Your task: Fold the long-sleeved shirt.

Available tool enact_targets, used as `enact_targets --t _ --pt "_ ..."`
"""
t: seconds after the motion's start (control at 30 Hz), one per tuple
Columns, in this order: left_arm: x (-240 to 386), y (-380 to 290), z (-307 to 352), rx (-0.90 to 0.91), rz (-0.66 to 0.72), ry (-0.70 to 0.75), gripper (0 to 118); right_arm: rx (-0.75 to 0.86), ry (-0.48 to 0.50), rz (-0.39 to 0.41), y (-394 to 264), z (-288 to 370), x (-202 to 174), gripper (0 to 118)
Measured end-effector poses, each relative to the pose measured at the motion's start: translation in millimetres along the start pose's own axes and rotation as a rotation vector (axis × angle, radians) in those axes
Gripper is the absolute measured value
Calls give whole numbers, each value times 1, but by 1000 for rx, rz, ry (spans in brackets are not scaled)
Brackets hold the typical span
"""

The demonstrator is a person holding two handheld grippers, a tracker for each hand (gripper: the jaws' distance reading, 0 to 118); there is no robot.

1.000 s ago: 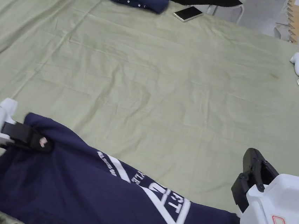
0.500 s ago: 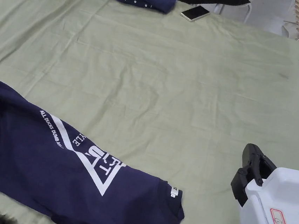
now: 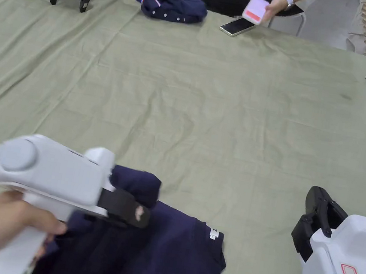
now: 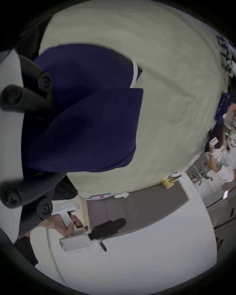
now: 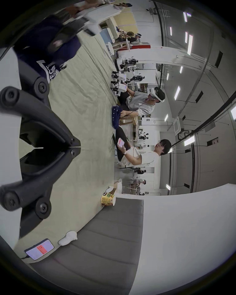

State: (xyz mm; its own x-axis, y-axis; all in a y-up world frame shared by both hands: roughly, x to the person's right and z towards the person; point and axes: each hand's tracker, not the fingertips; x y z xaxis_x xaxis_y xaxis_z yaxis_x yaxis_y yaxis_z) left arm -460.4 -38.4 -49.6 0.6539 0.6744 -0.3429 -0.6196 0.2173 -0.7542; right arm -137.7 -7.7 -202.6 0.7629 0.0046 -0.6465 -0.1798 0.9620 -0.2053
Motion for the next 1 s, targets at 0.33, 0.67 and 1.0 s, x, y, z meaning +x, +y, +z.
enact_targets --t 0.33,0.67,1.0 --pt "48 -11 -98 -16 -29 -171 88 10 -39 -5 -2 15 19 0" --pt "10 -9 13 205 60 -276 110 7 -24 -28 -5 11 16 0" --pt "-51 -45 -117 -93 205 -187 13 -25 -20 -31 -17 15 15 0"
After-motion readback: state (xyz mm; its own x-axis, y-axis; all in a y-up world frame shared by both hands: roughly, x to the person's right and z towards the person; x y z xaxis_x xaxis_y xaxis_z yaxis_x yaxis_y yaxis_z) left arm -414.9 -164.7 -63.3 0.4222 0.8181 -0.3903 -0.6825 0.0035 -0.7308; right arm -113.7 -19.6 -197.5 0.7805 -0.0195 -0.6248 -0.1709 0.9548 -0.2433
